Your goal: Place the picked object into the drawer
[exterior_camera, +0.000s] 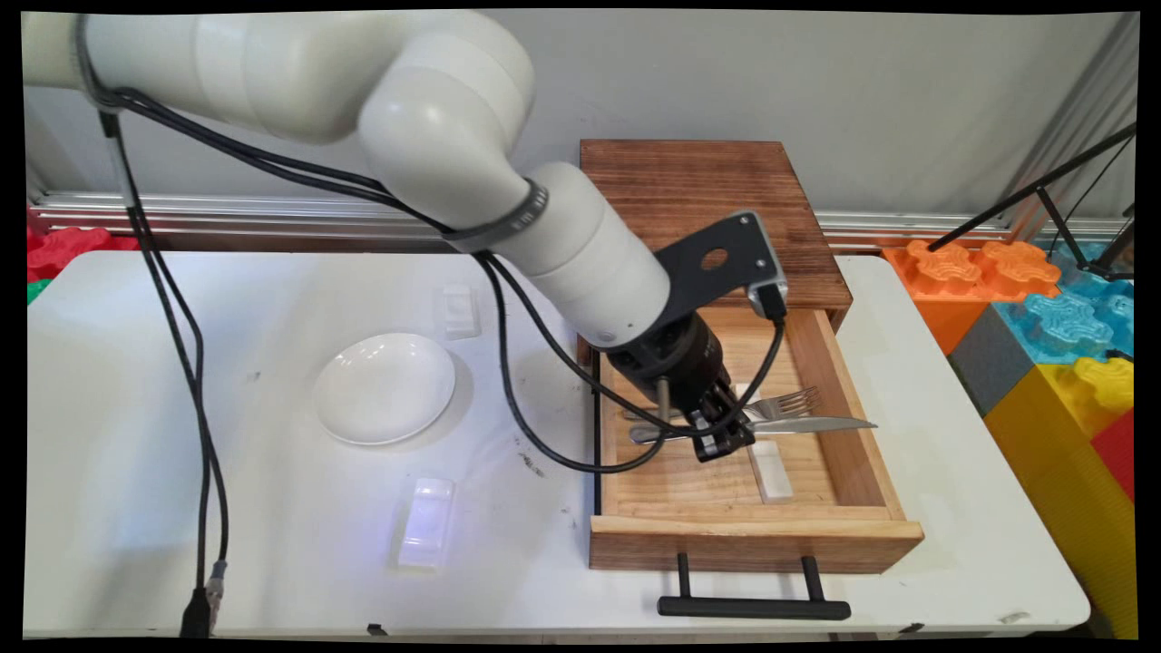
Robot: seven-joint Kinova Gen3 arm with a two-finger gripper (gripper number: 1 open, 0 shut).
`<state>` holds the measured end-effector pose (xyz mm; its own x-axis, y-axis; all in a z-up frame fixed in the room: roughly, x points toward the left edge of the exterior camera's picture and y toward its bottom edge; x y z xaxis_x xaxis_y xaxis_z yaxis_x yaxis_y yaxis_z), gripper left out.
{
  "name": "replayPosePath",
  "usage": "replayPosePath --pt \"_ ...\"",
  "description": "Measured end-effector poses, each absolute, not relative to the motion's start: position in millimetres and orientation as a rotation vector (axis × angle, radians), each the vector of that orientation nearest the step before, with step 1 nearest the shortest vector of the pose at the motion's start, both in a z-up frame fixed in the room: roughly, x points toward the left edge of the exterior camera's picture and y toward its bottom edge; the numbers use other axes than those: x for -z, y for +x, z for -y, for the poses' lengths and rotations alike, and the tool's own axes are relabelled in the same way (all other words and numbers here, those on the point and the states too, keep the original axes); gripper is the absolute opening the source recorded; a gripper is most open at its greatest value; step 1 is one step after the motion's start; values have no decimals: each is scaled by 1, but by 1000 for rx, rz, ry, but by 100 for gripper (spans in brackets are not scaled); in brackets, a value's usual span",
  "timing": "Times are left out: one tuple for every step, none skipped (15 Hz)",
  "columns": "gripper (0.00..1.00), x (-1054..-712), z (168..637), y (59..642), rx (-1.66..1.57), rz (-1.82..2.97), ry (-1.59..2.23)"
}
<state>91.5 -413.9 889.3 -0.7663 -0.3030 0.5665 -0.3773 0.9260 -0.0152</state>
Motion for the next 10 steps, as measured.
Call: replayPosePath --pt "0 -885 417 89 -169 2500 487" --pt "0 -878 421 86 -165 2499 492" --pt "0 -873 423 84 -163 2499 494" --pt "0 -868 426 83 -161 2499 496" --pt "0 -864 428 82 -162 2498 498" --pt "0 -860 431 81 -162 2497 501" --pt "0 -856 433 80 -162 2494 506" --pt "0 -852 435 79 -160 2491 511" --pt "0 -849 437 79 -158 2488 515" --pt "0 -845 438 79 -155 2487 520"
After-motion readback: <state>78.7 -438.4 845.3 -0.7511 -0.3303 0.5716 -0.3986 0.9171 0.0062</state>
